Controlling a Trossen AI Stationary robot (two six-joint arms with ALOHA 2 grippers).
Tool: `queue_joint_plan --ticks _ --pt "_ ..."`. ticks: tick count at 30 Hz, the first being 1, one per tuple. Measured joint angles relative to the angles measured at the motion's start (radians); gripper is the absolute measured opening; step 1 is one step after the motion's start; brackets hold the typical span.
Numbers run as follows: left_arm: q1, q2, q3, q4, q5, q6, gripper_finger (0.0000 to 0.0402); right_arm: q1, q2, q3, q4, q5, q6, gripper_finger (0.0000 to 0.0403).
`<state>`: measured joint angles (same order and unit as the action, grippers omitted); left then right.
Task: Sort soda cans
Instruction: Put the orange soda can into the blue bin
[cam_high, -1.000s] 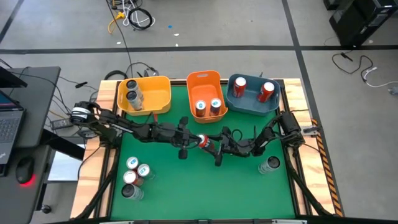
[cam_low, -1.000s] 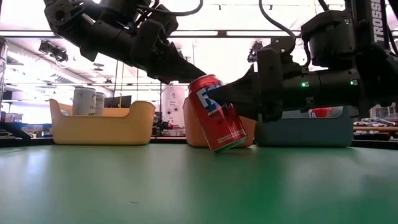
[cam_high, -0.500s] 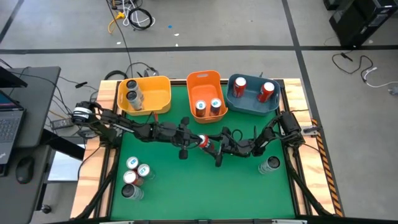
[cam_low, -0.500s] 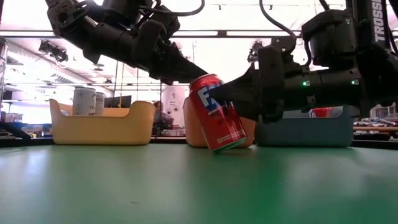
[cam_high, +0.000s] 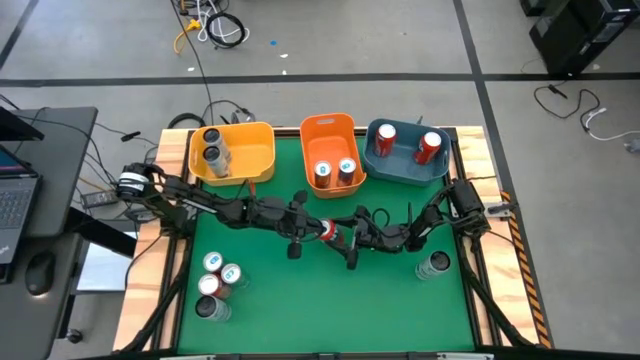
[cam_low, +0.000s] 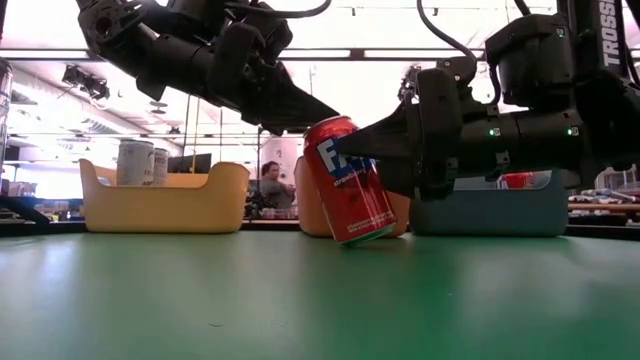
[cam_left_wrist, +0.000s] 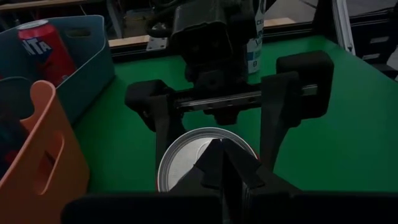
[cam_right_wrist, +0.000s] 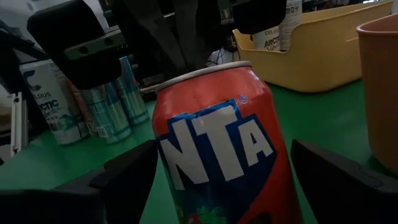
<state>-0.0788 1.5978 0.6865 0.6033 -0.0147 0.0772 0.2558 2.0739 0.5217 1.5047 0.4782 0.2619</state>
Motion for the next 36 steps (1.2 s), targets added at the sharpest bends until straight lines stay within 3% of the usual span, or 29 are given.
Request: queue_joint_plan --ticks 10,25,36 --pt "0.0 0.0 0.0 0.0 0.008 0.001 0.0001 -0.01 -0.064 -0.001 -0.055 -0.042 -0.02 0.0354" --pt "0.014 0.0 0.0 0.005 0.01 0.001 0.0001 -0.03 -0.466 -0.002 -0.675 -0.083 -0.016 0.0354" --pt "0.038 0.001 0.012 0.017 0.054 0.001 0.0001 -0.03 -0.69 -0.002 -0.903 -0.084 -0.011 0.0349"
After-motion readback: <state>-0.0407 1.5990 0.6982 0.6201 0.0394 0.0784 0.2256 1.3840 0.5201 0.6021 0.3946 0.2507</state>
